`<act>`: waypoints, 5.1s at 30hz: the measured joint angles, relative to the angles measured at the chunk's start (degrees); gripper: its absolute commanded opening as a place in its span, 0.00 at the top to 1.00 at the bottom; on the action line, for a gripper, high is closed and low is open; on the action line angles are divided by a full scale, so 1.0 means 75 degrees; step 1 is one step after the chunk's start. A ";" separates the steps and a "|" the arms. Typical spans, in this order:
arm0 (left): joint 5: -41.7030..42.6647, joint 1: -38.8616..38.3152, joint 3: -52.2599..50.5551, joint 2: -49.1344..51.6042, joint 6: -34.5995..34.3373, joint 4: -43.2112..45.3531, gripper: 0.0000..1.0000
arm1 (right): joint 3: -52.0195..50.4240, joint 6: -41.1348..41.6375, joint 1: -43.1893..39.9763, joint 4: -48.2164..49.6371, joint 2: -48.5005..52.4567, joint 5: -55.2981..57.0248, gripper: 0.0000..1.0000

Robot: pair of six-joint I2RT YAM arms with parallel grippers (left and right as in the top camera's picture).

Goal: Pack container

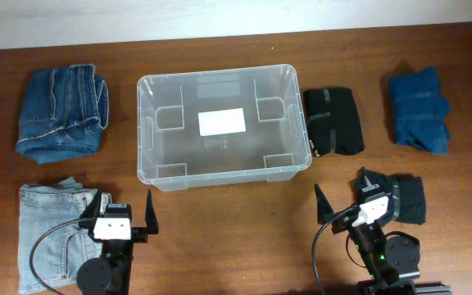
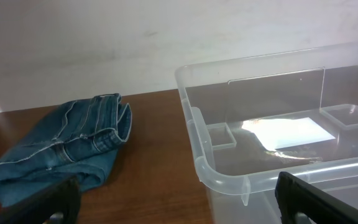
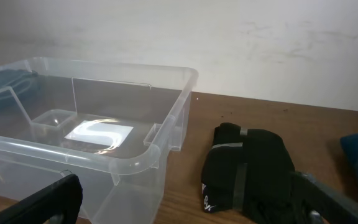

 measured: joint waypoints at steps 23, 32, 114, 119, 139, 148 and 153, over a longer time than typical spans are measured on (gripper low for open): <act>0.0000 0.0000 0.0000 0.0000 0.0000 0.0000 0.01 | 0.0000 0.0006 0.0000 0.0003 0.0000 -0.0009 0.01; 0.0000 0.0000 0.0000 0.0000 0.0000 0.0003 0.01 | 0.0000 0.0009 0.0000 0.0664 0.0000 -0.1454 0.02; 0.0000 0.0000 0.0000 0.0000 0.0000 0.0000 0.01 | 1.4624 -0.3660 -0.3535 -0.9725 1.7739 -0.3194 0.02; 0.0000 0.0000 0.0000 0.0000 -0.0003 0.0000 0.01 | 1.4624 -0.3663 -0.3255 -0.9433 1.7824 -0.3188 0.02; 0.0000 0.0000 0.0000 0.0000 0.0000 0.0000 0.01 | 1.4711 -0.3684 -0.3066 -0.9125 1.8165 -0.3357 0.02; 0.0000 0.0000 -0.0003 0.0000 0.0000 0.0000 0.01 | 1.4737 -0.3599 -0.3066 -0.9020 1.8316 -0.3445 0.35; 0.0000 0.0000 0.0000 0.0000 0.0000 0.0000 0.01 | 1.4737 -0.3448 -0.3066 -0.8976 1.8360 -0.3445 0.56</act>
